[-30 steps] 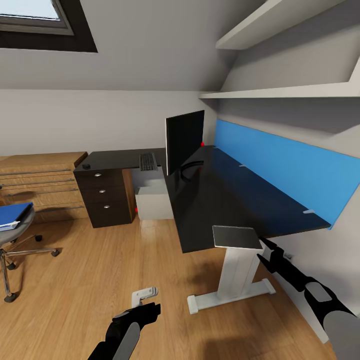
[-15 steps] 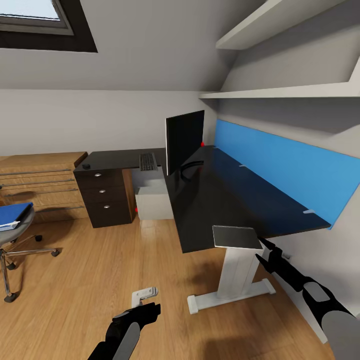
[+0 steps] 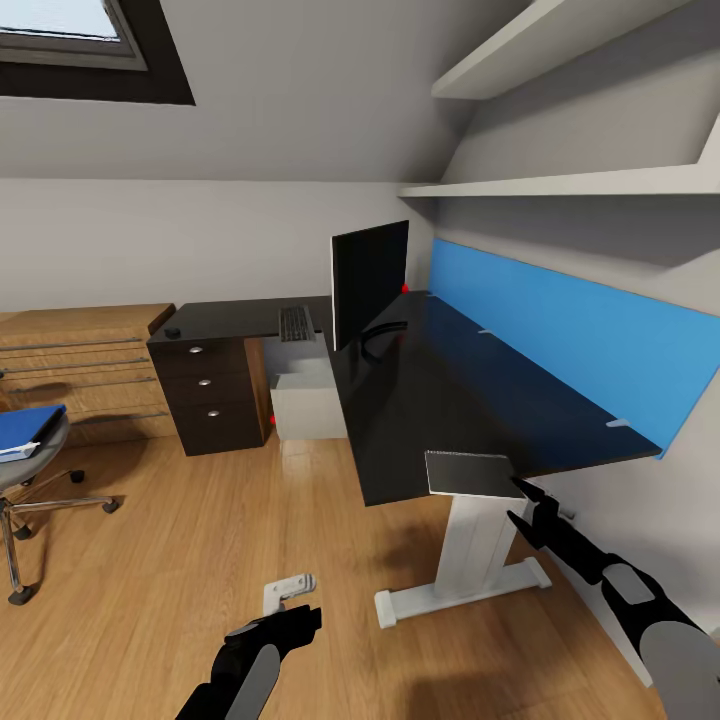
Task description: In the bedroom, organize the workspace by keeping the computer under the desk, ensuring the monitor is on the desk, placing the keyboard on the desk next to the monitor, placing the mouse on the desk next to the keyboard, moving the folder from the swivel chair onto the desk next to the mouse, stacking the notebook on top of the folder with the pen on top of the notebook, and positioning the swivel chair next to the desk.
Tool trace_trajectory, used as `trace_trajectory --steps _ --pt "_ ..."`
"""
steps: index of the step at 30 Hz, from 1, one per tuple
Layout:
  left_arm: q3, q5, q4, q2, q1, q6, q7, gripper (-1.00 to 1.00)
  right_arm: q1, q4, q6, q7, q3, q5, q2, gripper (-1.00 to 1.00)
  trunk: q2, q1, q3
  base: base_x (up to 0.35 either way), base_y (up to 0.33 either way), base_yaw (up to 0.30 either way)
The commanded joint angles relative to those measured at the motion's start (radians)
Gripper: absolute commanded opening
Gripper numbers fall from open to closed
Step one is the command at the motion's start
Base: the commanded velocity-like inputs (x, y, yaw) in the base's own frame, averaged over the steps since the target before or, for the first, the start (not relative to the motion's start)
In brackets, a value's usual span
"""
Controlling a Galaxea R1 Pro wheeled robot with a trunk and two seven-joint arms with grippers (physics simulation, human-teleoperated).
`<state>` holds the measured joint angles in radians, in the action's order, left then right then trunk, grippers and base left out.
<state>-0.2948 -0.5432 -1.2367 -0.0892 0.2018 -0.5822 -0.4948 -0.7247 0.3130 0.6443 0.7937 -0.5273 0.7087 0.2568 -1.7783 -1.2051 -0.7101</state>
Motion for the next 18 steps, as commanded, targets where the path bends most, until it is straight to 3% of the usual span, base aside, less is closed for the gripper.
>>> trace_trajectory --steps 1,18 --pt "-0.002 -0.011 -0.001 0.000 0.001 -0.001 -0.010 1.00 -0.001 -0.001 0.006 0.001 -0.003 -0.002 0.000 1.00 0.000 0.000 -0.001 0.000 0.000 0.000" --pt "-0.002 -0.012 0.000 -0.001 0.001 -0.001 -0.010 1.00 -0.001 -0.001 0.006 0.001 -0.003 -0.011 -0.001 1.00 0.000 0.000 -0.001 0.000 0.000 0.000"
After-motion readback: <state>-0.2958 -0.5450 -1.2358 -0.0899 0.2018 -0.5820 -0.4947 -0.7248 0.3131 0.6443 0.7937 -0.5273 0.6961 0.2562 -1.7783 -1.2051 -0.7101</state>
